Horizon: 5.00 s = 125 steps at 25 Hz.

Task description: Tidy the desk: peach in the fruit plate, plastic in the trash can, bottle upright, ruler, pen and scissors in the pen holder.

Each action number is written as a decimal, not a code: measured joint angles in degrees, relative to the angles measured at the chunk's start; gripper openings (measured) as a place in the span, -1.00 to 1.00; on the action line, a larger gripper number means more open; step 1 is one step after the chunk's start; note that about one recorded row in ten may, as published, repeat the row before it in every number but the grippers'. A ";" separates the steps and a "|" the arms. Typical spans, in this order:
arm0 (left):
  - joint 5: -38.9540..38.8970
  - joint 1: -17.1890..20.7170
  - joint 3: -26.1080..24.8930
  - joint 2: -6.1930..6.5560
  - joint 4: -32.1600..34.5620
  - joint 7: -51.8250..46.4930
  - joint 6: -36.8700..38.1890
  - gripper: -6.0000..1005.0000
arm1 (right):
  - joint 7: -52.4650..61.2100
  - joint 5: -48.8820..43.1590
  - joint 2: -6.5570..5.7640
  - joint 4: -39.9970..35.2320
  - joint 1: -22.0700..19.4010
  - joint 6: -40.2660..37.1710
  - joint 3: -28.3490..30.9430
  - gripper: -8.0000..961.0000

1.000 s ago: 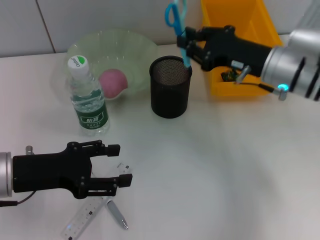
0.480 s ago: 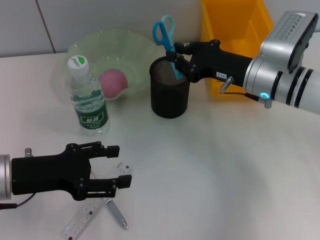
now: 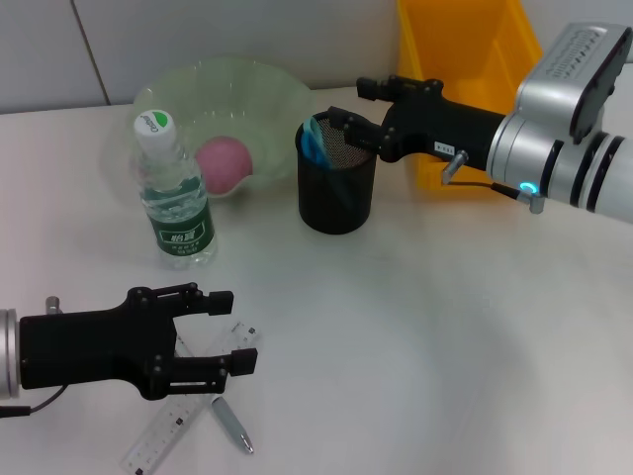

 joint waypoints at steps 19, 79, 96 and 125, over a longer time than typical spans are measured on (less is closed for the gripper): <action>0.01 -0.49 -0.13 0.13 0.42 -0.48 -0.09 0.63 | 15.35 4.64 -3.93 -8.26 -11.75 -20.06 0.85 0.36; 42.53 -7.34 40.70 -0.85 37.59 -78.38 -14.87 0.63 | 41.67 -46.51 -7.34 -26.67 -8.50 -33.32 6.06 0.34; 43.75 -9.34 47.00 -0.91 33.28 -82.54 -18.82 0.63 | 41.01 -46.81 -7.24 -26.53 -8.59 -33.16 6.14 0.34; 46.49 -9.58 48.74 -0.92 32.77 -82.37 -18.44 -0.08 | 40.99 -46.87 -6.33 -26.42 -9.01 -33.31 6.14 0.34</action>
